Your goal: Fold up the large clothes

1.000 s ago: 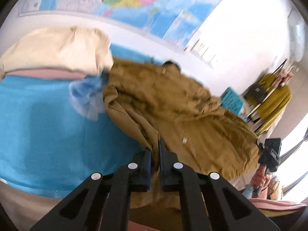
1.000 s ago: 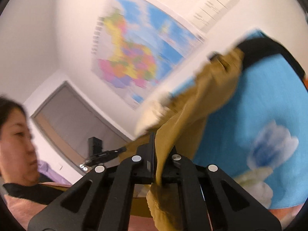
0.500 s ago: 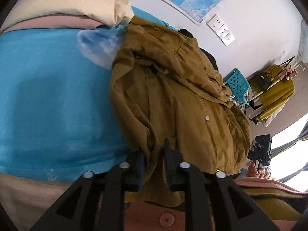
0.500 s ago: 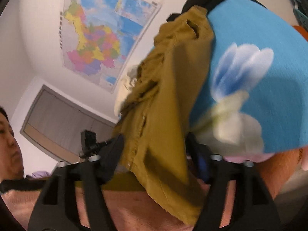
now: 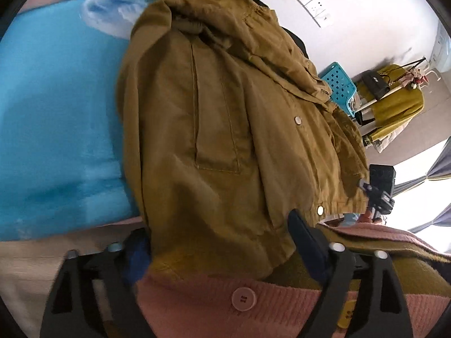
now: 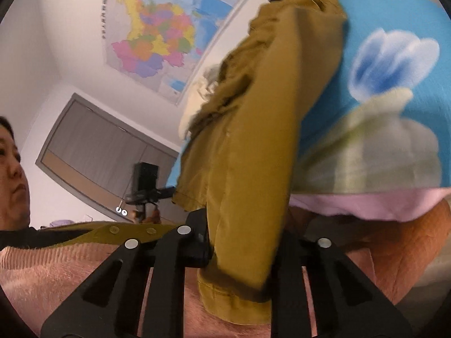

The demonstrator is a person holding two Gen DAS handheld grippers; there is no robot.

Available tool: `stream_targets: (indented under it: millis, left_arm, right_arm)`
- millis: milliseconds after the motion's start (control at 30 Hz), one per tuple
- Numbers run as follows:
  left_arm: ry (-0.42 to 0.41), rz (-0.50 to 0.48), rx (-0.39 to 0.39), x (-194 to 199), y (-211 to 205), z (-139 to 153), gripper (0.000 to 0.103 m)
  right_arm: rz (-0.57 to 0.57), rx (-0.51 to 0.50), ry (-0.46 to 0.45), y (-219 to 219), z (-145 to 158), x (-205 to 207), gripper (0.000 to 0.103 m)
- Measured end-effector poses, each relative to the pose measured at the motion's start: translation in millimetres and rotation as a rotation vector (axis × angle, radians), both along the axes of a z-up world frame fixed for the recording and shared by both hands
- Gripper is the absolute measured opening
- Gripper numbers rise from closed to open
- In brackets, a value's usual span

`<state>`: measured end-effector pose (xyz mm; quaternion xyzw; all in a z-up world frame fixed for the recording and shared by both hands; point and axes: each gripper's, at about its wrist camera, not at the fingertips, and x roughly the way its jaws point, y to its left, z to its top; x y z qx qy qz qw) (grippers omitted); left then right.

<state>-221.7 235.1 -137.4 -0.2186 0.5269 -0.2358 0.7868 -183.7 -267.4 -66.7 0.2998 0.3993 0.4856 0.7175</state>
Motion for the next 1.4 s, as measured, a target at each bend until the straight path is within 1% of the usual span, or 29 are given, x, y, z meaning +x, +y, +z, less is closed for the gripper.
stream_targets:
  millis: [33,100,167,267,300,367,533,567,667,733,900,1000,1100,1300,1400]
  left_arm:
    - [-0.007,0.006,0.008,0,-1,0,0.044]
    - [-0.018,0.027,-0.01,-1,2,5,0.022]
    - [-0.065,0.042,-0.011,-4,3,20,0.015]
    - [-0.135,0.056,-0.013,-10,4,48,0.013]
    - [-0.152,0.06,-0.018,-11,5,55,0.011]
    - [-0.199,0.074,-0.036,-12,10,75,0.011]
    - [-0.274,0.116,-0.093,-3,27,111,0.01]
    - [-0.279,0.12,-0.096,1,30,118,0.01]
    - [-0.302,0.127,-0.072,18,30,136,0.011]
    - [-0.314,0.128,-0.073,27,33,147,0.011]
    - [-0.318,0.136,-0.068,62,40,170,0.012]
    - [-0.297,0.144,-0.071,84,44,179,0.012]
    - [-0.292,0.142,-0.044,106,44,188,0.012]
    - [-0.263,0.148,-0.014,153,42,198,0.012]
    - [-0.245,0.155,0.008,174,41,198,0.012]
  right_arm:
    - [-0.002,0.014,-0.006,-1,3,-1,0.014]
    - [-0.008,0.051,-0.035,-2,16,-1,0.013]
    - [-0.021,0.071,-0.058,-1,28,1,0.012]
    - [-0.046,0.113,-0.097,-2,49,6,0.012]
    - [-0.052,0.124,-0.104,-4,55,9,0.012]
    - [-0.062,0.132,-0.135,-4,69,15,0.012]
    - [-0.094,0.169,-0.183,-7,103,42,0.012]
    - [-0.103,0.169,-0.193,-6,109,46,0.012]
    - [-0.123,0.178,-0.211,-9,126,67,0.011]
    - [-0.124,0.182,-0.208,-7,133,82,0.011]
    - [-0.146,0.176,-0.212,0,149,117,0.011]
    - [-0.161,0.183,-0.194,1,152,136,0.011]
    - [-0.177,0.18,-0.181,4,155,154,0.011]
    - [-0.211,0.168,-0.135,7,155,194,0.011]
    - [-0.221,0.153,-0.119,10,155,213,0.011]
